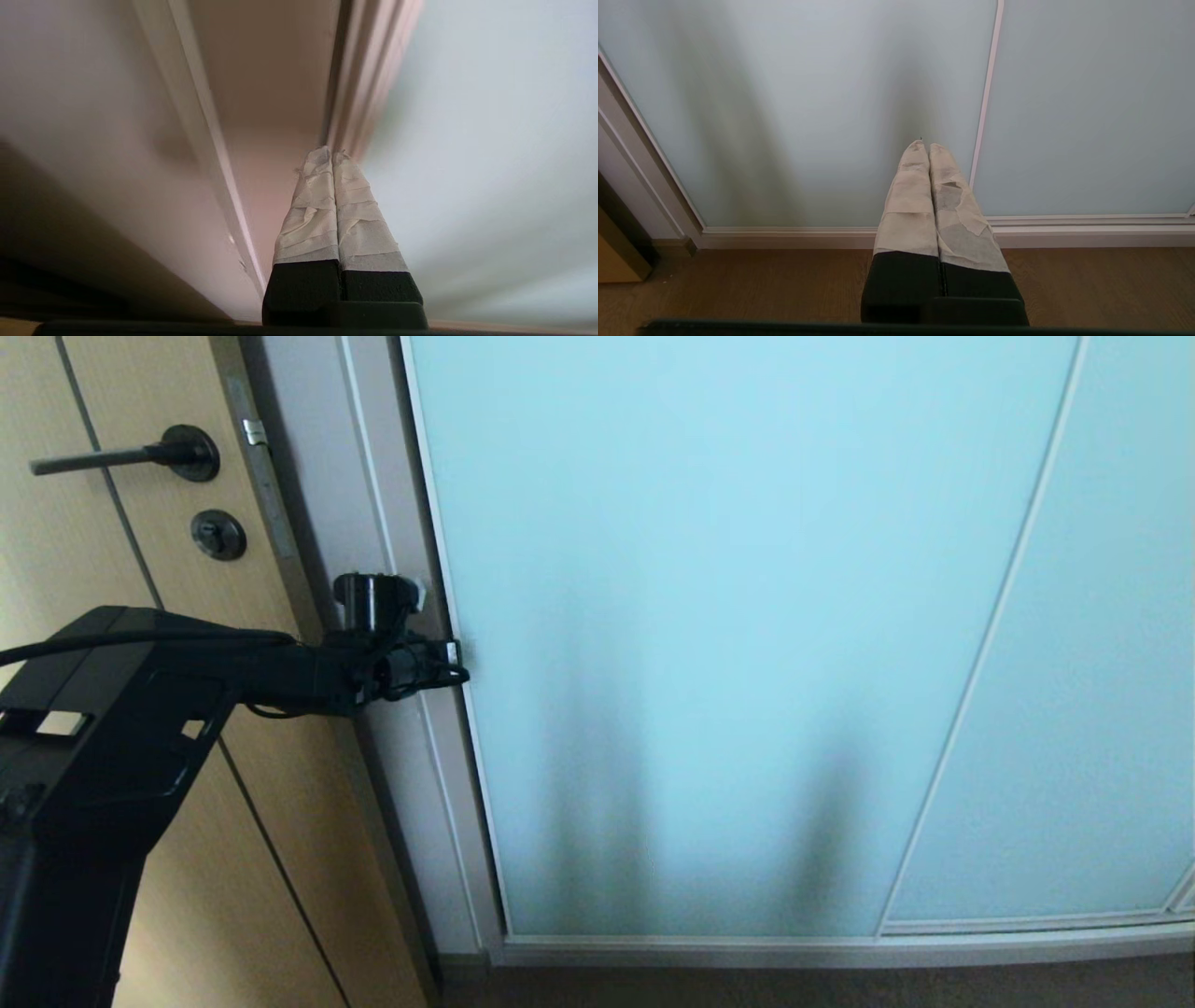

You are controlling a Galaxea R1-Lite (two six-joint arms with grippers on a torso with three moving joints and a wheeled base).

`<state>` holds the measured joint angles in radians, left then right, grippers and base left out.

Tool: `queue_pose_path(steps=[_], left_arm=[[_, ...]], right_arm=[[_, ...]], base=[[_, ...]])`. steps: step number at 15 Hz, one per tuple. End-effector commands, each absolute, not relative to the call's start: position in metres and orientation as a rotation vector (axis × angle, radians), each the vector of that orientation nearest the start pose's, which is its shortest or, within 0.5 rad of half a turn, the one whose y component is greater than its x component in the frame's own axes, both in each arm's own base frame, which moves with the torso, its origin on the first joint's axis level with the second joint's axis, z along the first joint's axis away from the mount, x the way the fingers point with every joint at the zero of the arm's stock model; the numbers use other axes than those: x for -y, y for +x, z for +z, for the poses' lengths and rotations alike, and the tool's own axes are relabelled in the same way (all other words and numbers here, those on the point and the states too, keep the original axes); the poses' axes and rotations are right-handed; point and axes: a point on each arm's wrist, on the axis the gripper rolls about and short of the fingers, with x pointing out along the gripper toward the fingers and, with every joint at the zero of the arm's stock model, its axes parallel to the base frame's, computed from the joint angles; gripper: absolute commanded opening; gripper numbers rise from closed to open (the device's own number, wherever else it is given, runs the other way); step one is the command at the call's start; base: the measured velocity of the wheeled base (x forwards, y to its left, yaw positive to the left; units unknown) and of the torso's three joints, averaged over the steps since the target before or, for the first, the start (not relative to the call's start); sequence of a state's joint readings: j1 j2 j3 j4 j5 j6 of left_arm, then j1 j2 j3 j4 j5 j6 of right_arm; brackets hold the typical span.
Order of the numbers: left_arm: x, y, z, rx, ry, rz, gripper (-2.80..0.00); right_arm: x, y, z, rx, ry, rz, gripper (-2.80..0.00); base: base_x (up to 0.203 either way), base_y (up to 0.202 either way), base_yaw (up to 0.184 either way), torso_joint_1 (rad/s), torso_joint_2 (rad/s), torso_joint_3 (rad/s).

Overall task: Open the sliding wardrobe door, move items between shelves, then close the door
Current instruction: Open the door

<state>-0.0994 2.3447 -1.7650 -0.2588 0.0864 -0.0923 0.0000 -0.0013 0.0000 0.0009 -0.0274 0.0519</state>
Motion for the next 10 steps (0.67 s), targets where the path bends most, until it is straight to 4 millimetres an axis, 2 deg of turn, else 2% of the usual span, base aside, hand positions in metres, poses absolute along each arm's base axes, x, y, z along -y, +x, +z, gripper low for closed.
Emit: queue_pose_path(steps=[1, 10], left_arm=[[0.048, 0.497, 0.149, -0.309, -0.062, 0.002, -2.8], [0.044, 0.509, 0.134, -0.331, -0.056, 0.011, -2.8]], right_arm=[[0.001, -0.023, 0.075, 0.0, 0.052, -0.026, -2.8], [0.001, -0.023, 0.075, 0.001, 0.052, -0.026, -2.8]], base=[[0.0, 0.0, 0.0, 0.0, 0.0, 0.0], [0.0, 0.0, 0.0, 0.0, 0.0, 0.0]])
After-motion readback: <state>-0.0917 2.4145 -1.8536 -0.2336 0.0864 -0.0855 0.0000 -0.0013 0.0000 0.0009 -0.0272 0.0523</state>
